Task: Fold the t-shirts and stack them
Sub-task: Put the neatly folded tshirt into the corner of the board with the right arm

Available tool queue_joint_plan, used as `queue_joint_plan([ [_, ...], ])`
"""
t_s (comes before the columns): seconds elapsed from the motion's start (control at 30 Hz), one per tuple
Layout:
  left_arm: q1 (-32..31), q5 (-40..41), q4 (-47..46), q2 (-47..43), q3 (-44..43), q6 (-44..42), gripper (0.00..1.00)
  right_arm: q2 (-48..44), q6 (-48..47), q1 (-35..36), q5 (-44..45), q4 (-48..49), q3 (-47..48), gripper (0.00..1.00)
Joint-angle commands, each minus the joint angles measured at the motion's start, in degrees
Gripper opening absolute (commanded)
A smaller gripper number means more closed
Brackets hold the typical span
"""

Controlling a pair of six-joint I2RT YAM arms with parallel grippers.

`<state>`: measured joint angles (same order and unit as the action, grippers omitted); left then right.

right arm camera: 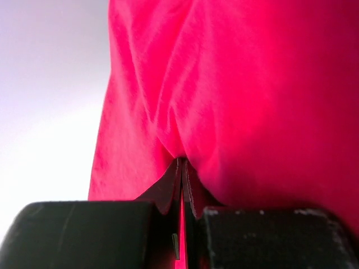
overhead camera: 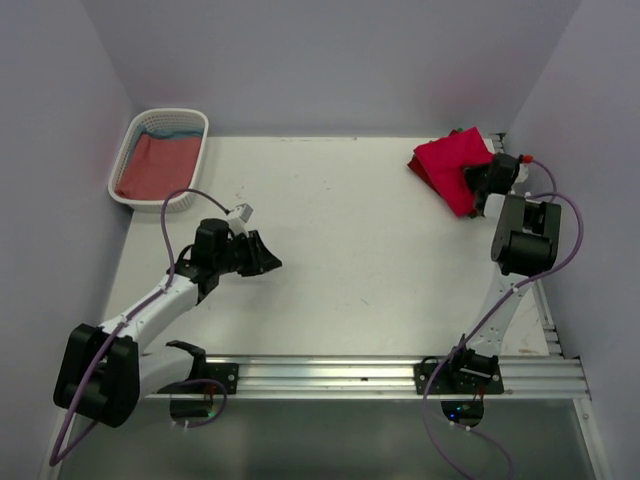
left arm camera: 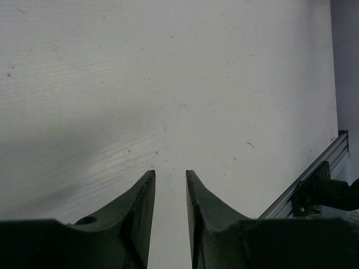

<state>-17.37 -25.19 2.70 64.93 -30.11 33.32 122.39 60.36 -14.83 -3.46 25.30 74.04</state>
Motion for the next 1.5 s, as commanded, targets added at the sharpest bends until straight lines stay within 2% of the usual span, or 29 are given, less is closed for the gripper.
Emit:
queue_joint_plan([
  [0.0, 0.31, -0.82, -0.59, -0.06, -2.32, -1.42, 0.32, 1.71, -1.56, 0.24, 3.29, 4.91, 2.86, 0.0],
  [0.13, 0.31, -1.0, -0.59, -1.82, -2.94, -1.5, 0.33, 0.23, -2.7, 0.07, 2.68, 15.55, -1.08, 0.0],
  [0.2, 0.31, -0.83, -0.68, -3.04, -2.94, -1.51, 0.34, -5.21, -3.49, 0.06, 1.97, 25.38, -7.81, 0.0],
  [0.33, 0.31, 0.31, -0.94, -8.23, -3.03, -1.85, 0.36, -19.26, -3.58, 0.41, -4.95, 39.44, -21.36, 0.19],
  [0.37, 0.31, 0.75, -0.85, -9.11, -3.37, -2.12, 0.4, -26.86, -3.93, 0.5, -6.54, 39.82, -26.09, 0.24],
  [0.4, 0.31, 1.1, -0.59, -10.86, -3.73, -2.47, 0.43, -30.51, -4.54, 0.76, -7.77, 38.7, -27.79, 0.31],
  [0.43, 0.31, 1.46, -0.07, -11.74, -3.99, -2.82, 0.49, -34.81, -7.33, 1.38, -8.92, 35.99, -28.85, 0.46],
  [0.47, 0.31, 2.16, 0.02, -12.36, -4.34, -3.43, 0.63, -40.85, -9.8, 2.95, -12.5, 27.17, -28.26, 0.56],
  [0.5, 0.31, 2.25, 0.03, -13.5, -4.43, -3.7, 0.71, -43.96, -12.43, 3.92, -14.36, 21.52, -27.47, 0.62],
  [0.53, 0.31, 2.69, 0.11, -13.86, -4.61, -4.05, 0.8, -46.51, -17.76, 4.98, -15.07, 10.15, -26.68, 0.69],
  [0.57, 0.31, 3.39, 0.37, -14.21, -4.96, -4.66, 1.0, -51.32, -20.43, 7.42, -16.99, 5.77, -26.06, 0.76],
  [0.6, 0.31, 3.31, 0.12, -14.47, -4.96, -4.93, 1.0, -53.46, -25.59, 8.58, -17.62, 1.98, -26.05, 0.82],
  [0.63, 0.31, 2.87, 0.11, -14.48, -5.05, -5.19, 1.0, -55.48, -27.21, 10.5, -18.85, -3.97, -27.18, 0.99],
  [0.7, 0.31, 1.82, -0.67, -13.86, -4.87, -5.2, 1.0, -60.48, -29.41, 11.4, -21.4, -6.74, -28.77, 0.99],
  [0.8, 0.31, 1.02, -1.38, -12.98, -4.35, -5.02, 1.0, -65.32, -32.74, 12.02, -24.3, -17.19, -29.13, 0.99],
  [0.83, 0.31, 0.93, -1.55, -12.98, -4.08, -4.93, 1.0, -66.48, -33.72, 12.37, -25.18, -21.65, -29.39, 0.99],
  [1.03, 0.31, 1.02, -4.46, -14.91, -1.89, -4.23, 1.0, -71.85, -38.82, 13.42, -27.56, -34.33, -31.94, 0.99],
  [1.13, 0.31, 0.93, -4.81, -15.7, -1.53, -3.79, 1.0, -71.15, -39.53, 14.91, -27.39, -36.37, -32.91, 0.99],
  [1.27, 0.31, 1.37, -4.63, -16.15, -1.71, -3.7, 1.0, -64.41, -40.93, 18.78, -27.2, -39.36, -31.51, 0.99],
  [1.47, 0.31, 2.86, -3.75, -15.71, -2.5, -3.79, 1.0, -60.78, -42.25, 23.0, -25.1, -40.24, -31.41, 0.99],
])
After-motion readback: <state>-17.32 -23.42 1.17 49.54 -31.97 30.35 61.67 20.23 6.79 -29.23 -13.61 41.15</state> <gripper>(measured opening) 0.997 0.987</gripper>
